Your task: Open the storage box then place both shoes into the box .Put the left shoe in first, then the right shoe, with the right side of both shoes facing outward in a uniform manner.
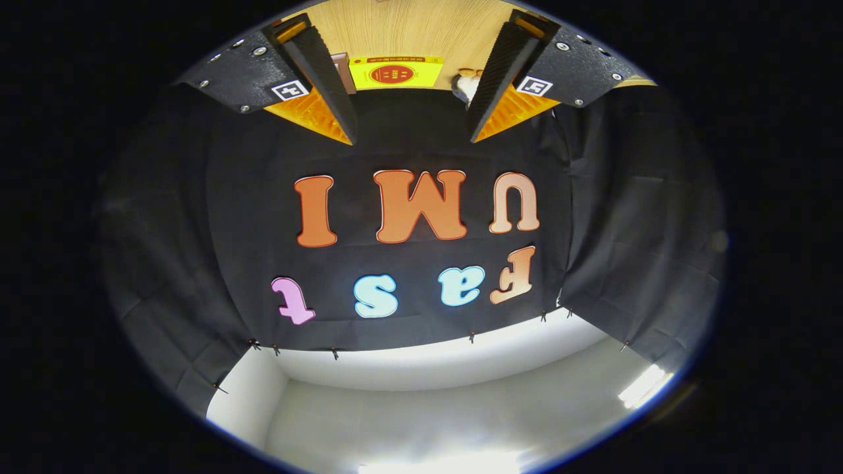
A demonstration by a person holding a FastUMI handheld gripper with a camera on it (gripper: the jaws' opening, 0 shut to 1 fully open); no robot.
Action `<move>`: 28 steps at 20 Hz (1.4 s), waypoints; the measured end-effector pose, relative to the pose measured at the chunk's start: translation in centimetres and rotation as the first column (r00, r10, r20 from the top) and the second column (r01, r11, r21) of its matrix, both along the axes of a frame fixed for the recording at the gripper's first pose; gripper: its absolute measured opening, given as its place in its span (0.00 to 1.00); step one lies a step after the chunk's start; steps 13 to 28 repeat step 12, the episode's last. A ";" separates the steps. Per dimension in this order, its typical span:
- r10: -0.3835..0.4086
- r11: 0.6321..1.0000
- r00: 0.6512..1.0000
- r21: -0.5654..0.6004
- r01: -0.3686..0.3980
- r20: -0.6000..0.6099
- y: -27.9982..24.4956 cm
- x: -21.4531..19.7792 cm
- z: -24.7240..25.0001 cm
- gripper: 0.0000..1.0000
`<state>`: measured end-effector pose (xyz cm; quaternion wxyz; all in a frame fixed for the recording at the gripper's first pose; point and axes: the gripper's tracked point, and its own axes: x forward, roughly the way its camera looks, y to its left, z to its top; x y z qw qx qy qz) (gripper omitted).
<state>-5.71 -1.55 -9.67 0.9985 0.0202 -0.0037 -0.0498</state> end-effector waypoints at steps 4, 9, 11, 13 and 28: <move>-0.040 0.999 0.999 -0.024 0.040 0.005 -1.3 -0.5 0.8 0.98; -0.067 0.998 0.997 -0.021 0.066 -0.030 -2.1 -1.5 0.9 0.98; -0.076 0.997 0.996 -0.021 0.075 -0.041 -2.4 -1.6 0.9 0.98; -0.077 0.997 0.996 -0.019 0.076 -0.054 -2.5 -1.6 0.7 0.98; -0.077 0.997 0.996 -0.019 0.076 -0.054 -2.5 -1.6 0.7 0.98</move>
